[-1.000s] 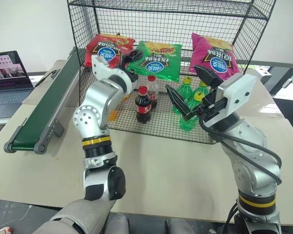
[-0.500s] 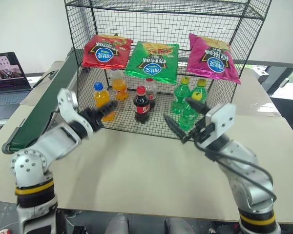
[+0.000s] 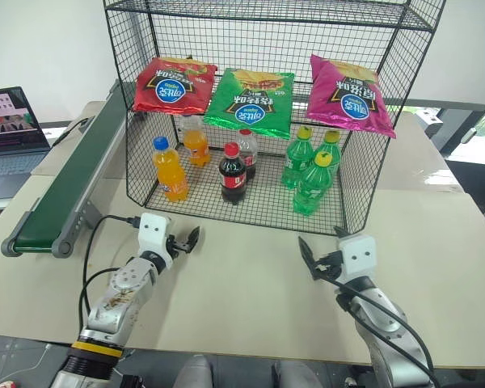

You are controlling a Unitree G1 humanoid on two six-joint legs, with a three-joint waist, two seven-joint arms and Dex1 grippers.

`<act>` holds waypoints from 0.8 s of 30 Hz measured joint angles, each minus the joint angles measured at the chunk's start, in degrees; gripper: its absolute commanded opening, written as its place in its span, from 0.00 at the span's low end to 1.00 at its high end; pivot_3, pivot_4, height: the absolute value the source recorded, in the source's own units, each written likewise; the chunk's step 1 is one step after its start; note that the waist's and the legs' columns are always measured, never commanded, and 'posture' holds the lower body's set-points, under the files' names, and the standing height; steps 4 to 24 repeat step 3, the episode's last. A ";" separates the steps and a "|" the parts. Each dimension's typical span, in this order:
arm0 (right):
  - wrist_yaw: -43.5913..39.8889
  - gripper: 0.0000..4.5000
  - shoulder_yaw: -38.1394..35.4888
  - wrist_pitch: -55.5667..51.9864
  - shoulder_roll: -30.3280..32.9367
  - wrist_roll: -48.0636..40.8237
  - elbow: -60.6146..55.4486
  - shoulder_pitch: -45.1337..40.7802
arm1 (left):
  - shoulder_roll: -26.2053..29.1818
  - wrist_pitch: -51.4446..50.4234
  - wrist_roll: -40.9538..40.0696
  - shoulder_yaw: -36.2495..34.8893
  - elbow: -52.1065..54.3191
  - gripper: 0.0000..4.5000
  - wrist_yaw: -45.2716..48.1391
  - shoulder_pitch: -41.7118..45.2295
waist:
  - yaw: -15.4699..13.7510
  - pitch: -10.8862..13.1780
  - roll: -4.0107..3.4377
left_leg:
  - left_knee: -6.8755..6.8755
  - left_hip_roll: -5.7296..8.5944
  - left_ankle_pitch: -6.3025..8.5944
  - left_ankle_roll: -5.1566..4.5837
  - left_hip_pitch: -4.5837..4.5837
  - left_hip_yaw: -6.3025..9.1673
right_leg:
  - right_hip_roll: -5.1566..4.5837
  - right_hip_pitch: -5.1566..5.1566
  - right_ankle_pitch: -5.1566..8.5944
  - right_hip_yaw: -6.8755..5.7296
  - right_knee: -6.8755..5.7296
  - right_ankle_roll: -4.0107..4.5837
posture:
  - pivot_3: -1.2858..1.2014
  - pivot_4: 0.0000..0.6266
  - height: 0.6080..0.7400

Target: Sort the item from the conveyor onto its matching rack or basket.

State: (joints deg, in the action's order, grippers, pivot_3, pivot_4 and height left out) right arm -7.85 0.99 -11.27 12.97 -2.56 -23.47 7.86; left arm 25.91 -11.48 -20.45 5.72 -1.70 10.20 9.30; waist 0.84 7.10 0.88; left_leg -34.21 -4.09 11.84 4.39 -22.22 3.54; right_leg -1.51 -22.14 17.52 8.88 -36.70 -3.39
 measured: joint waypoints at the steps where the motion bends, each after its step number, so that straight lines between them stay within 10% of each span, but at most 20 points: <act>1: 0.52 1.00 -0.33 0.51 -0.38 0.20 0.45 0.04 | -0.27 0.69 0.54 -0.13 -0.84 0.99 0.67 0.05 | 0.07 0.00 -0.01 | 0.00 0.00 0.01 -0.01 0.00 0.00 | 0.00 0.00 0.00 0.01 -0.01 0.00 | 0.52 0.24 1.00; 24: 1.08 1.00 -0.84 1.12 -1.00 0.47 0.78 0.06 | -1.59 1.42 1.04 -1.13 -1.58 0.99 2.05 0.20 | 0.08 -0.01 -0.01 | 0.00 0.00 0.01 -0.02 -0.01 0.00 | -0.01 0.00 0.01 0.00 -0.03 -0.01 | 0.52 0.24 1.00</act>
